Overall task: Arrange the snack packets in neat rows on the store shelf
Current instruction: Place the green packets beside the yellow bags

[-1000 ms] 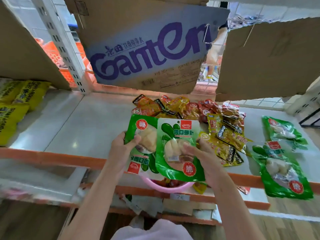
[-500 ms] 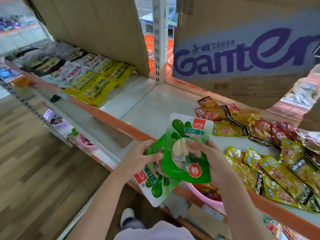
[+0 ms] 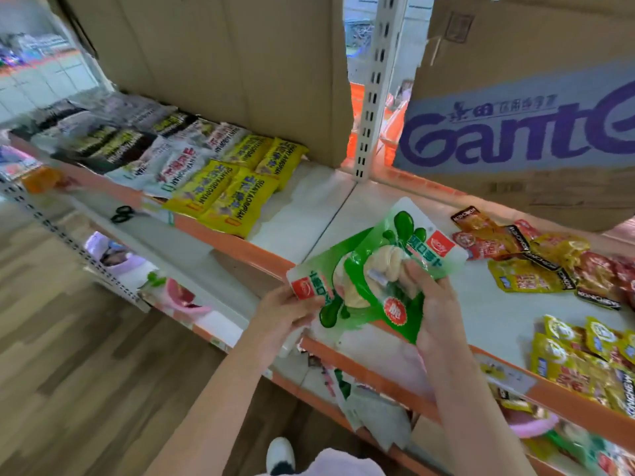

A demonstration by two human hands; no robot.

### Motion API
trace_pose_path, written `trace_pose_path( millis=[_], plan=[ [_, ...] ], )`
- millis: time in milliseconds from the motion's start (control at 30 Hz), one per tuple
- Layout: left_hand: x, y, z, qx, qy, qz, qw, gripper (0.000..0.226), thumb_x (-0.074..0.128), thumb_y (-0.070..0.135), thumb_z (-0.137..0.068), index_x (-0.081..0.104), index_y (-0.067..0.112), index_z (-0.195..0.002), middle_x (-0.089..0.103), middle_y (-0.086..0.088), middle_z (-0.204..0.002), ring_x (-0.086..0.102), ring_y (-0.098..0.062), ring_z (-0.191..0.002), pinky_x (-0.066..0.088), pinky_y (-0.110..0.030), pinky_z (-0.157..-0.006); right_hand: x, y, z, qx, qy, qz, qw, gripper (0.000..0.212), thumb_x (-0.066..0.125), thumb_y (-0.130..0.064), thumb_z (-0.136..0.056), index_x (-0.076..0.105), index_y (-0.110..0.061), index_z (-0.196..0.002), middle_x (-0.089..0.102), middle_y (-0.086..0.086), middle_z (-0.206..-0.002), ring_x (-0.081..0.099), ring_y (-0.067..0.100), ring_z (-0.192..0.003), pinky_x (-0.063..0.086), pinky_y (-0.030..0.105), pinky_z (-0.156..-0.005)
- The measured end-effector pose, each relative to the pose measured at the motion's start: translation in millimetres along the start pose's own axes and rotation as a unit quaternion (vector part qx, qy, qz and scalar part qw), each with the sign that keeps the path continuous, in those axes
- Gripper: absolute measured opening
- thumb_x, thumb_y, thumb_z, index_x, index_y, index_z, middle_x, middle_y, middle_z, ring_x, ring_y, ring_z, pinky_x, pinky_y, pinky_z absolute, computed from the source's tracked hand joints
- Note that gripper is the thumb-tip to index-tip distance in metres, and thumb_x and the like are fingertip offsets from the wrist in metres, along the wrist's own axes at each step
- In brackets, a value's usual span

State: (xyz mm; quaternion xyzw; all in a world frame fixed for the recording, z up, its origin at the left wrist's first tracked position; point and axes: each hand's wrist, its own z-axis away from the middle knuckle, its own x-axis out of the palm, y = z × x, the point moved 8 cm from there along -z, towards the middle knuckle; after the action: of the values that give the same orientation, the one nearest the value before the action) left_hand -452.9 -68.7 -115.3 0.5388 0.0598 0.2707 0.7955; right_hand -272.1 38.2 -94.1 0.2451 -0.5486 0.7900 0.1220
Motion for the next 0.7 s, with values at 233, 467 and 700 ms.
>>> trace_pose_path(
  millis=[233,467,700],
  plan=[
    [-56.3,60.3,-34.3,0.134,0.069,-0.156,0.976,0.026,0.057,0.0,-0.088,0.058,0.026,-0.089,0.066,-0.001,-0.094,0.062,-0.011,-0.087,0.05,-0.022,-0.076,15.2,17.5,-1.7,-0.041,0.096,0.208,0.973,0.018,0.063,-0.008,-0.086,0.056,-0.012,-0.102,0.065,0.006,-0.093,0.063,0.018,-0.077,0.051,0.02,-0.051],
    [-58.6,97.1,-65.8,0.225,0.096,-0.391,0.887,0.028,0.059,0.003,-0.088,0.063,0.008,-0.115,0.064,0.001,-0.098,0.06,-0.02,-0.093,0.046,-0.027,-0.081,23.6,26.0,-11.3,-0.007,0.073,0.322,0.944,0.028,0.067,-0.016,-0.083,0.054,-0.014,-0.108,0.066,0.004,-0.099,0.065,0.016,-0.084,0.051,0.024,-0.061],
    [-20.3,116.8,-99.1,0.286,0.17,-0.601,0.726,0.035,0.065,0.012,-0.078,0.063,0.015,-0.113,0.058,-0.013,-0.107,0.046,-0.034,-0.104,0.036,-0.042,-0.084,25.6,18.2,-43.0,0.009,0.014,0.269,0.963,0.037,0.068,0.0,-0.076,0.05,-0.018,-0.103,0.067,0.009,-0.102,0.066,0.023,-0.091,0.054,0.035,-0.076]
  ],
)
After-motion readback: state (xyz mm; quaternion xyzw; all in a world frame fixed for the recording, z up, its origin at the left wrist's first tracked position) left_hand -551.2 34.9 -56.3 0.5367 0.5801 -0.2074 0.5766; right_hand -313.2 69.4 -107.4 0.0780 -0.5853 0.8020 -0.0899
